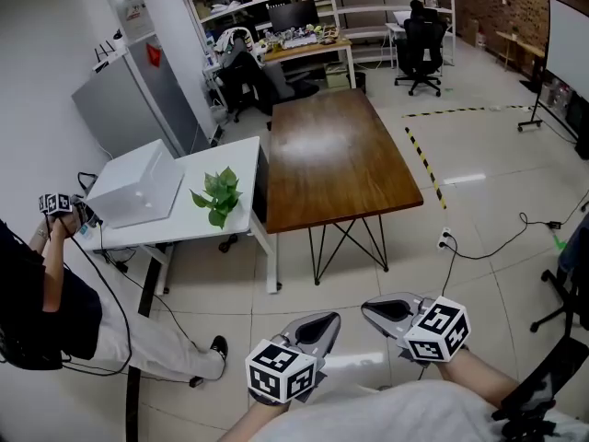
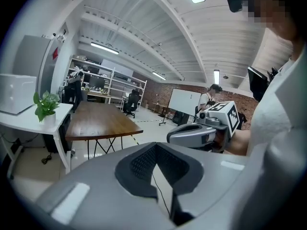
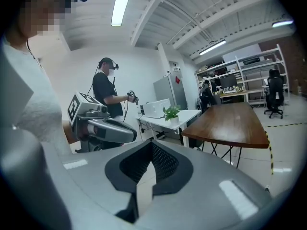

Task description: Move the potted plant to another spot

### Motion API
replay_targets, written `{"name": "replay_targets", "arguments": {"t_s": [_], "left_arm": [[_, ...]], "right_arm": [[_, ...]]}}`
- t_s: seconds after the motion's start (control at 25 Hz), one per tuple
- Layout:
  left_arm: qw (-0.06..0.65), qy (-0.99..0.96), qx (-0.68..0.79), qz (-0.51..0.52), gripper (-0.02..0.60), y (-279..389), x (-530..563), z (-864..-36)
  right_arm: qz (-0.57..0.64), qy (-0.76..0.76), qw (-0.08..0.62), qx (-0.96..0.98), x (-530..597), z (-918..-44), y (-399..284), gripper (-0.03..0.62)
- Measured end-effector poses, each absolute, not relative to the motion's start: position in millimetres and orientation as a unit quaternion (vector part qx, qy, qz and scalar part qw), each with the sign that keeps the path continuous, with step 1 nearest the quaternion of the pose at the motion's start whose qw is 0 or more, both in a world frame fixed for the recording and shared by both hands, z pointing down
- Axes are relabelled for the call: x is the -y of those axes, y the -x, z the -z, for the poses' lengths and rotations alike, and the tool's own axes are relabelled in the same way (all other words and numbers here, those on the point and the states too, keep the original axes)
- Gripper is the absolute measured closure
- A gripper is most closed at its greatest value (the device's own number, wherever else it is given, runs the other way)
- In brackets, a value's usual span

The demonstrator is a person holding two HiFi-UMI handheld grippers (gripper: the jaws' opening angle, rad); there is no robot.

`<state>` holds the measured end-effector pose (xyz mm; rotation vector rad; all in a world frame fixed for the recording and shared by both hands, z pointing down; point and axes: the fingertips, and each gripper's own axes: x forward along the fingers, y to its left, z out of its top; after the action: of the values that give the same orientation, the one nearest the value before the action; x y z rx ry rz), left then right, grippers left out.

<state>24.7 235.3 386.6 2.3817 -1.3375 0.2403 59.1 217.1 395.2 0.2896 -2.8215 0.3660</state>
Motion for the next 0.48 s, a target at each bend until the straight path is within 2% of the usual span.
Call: {"name": "replay_targets", "arguments": {"t_s": [0.48], "left_arm": [[0.191, -0.853, 0.480, -0.080, 0.588, -10.0, -243.5, -373.0]], "right_arm": [[-0.113, -0.109, 0.149, 0.976, -225.4, -382.9, -55.1, 0.589]]}}
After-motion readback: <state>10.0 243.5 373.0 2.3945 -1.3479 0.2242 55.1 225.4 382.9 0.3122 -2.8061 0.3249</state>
